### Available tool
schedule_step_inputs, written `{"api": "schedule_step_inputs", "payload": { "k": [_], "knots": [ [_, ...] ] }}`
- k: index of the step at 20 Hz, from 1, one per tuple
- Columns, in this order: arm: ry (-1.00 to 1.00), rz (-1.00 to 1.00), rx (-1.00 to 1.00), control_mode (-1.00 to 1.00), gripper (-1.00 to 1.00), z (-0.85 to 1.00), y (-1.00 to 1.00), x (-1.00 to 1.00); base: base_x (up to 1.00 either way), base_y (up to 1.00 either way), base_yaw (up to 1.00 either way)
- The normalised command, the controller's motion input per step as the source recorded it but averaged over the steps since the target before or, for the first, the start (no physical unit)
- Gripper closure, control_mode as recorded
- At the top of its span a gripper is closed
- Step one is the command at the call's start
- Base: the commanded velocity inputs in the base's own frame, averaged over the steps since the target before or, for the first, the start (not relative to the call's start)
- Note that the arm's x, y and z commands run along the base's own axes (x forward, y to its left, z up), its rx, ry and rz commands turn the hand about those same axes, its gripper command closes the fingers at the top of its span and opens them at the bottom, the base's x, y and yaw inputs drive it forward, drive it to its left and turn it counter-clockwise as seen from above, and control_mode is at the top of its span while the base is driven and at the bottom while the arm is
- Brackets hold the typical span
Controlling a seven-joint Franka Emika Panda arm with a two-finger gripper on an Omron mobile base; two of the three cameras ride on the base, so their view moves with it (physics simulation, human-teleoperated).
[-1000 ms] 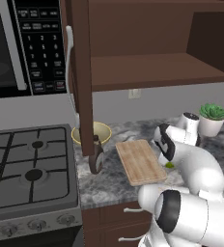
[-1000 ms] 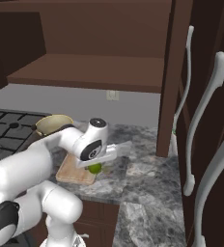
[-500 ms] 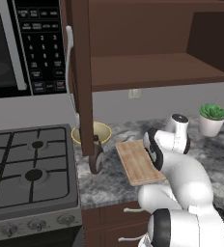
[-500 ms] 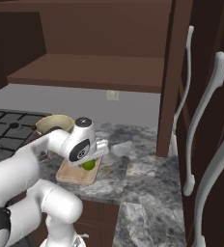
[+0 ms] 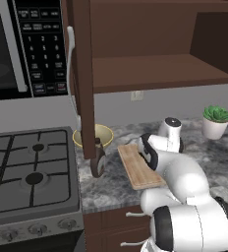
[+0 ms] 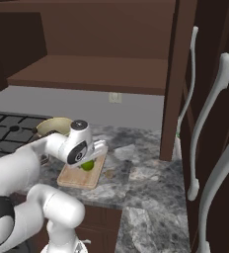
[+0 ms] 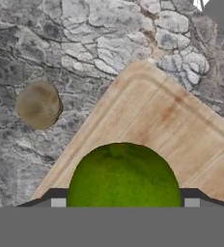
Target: Open the cabinet. Place the bowl and condiment on the counter. Then place the lime and garlic on the cutting board.
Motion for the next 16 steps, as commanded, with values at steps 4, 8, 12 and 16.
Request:
{"api": "schedule_step_inputs", "payload": {
  "k": [4, 8, 12, 16],
  "knots": [
    [0.0, -0.08, 0.0, -1.0, 1.0, 0.0, 0.23, 0.35, 0.0, 0.0, 0.0],
    [0.0, -0.08, 0.0, -1.0, 1.0, 0.0, 0.21, 0.34, 0.0, 0.0, 0.0],
    [0.0, -0.08, 0.0, -1.0, 1.0, 0.0, 0.19, 0.3, 0.0, 0.0, 0.0],
    [0.0, -0.07, 0.0, -1.0, 1.0, 0.0, 0.16, 0.27, 0.0, 0.0, 0.0]
  ]
}}
